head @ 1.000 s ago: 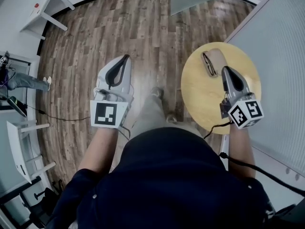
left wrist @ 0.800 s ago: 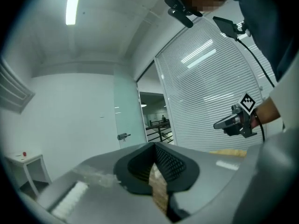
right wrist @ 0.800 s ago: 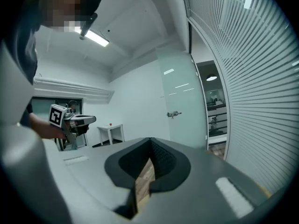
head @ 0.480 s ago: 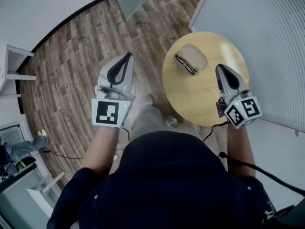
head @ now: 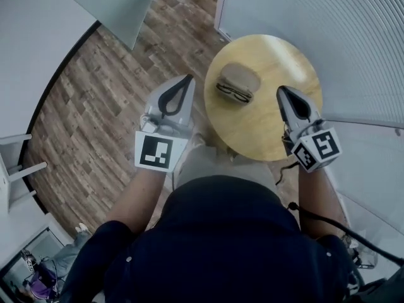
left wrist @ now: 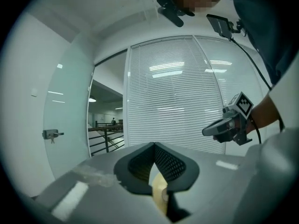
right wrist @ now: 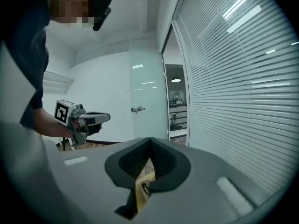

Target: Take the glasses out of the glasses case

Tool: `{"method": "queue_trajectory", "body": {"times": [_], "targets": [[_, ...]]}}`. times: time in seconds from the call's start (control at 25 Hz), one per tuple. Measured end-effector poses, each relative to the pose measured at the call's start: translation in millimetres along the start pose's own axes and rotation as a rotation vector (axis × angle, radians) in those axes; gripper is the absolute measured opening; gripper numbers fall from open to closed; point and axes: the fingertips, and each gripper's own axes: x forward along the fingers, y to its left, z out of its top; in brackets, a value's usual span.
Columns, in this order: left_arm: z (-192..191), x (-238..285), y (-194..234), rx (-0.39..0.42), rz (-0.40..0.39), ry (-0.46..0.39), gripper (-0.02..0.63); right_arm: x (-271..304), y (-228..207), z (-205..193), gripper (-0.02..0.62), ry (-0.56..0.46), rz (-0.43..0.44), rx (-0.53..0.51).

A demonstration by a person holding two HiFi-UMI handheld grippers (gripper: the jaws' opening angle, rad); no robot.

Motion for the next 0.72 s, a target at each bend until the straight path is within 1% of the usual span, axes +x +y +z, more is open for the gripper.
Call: {"method": "queue_trajectory", "body": {"times": [0.08, 0.2, 0.36, 0.48, 0.6, 0.72], "targets": [[3.6, 13.3, 0.5, -0.012, -0.041, -0.011, 0.006, 7.1, -1.7, 4.9, 0.009, 0.002, -0.024, 0.003], [3.3, 31.2, -2.7, -0.035, -0.086, -0.002, 0.006, 7.6, -7.5, 4.7, 0.009, 0.020, -0.054, 0.016], [1.5, 47.0, -14.3, -0.041, -0.116, 0.009, 0.006, 9.5, -11.8, -8.8, 0.009, 0.056, -0.045, 0.019], [-11.3, 59.6, -14.4, -0.031, -0.110, 0.022, 0.006, 24.9, -16.7, -25.7, 0.009, 0.049, -0.029, 0.047], [-23.5, 66.1, -5.5, -0.025, -0.089, 0.028, 0.006, 45.9, -17.6, -43.5, 0.009, 0.060, -0.005, 0.078], [-36.1, 63.1, -0.2, -0.045, -0.064, 0.040, 0.006, 57.9, -14.3, -57.5, 0.009, 0.072, 0.031, 0.065]]}}
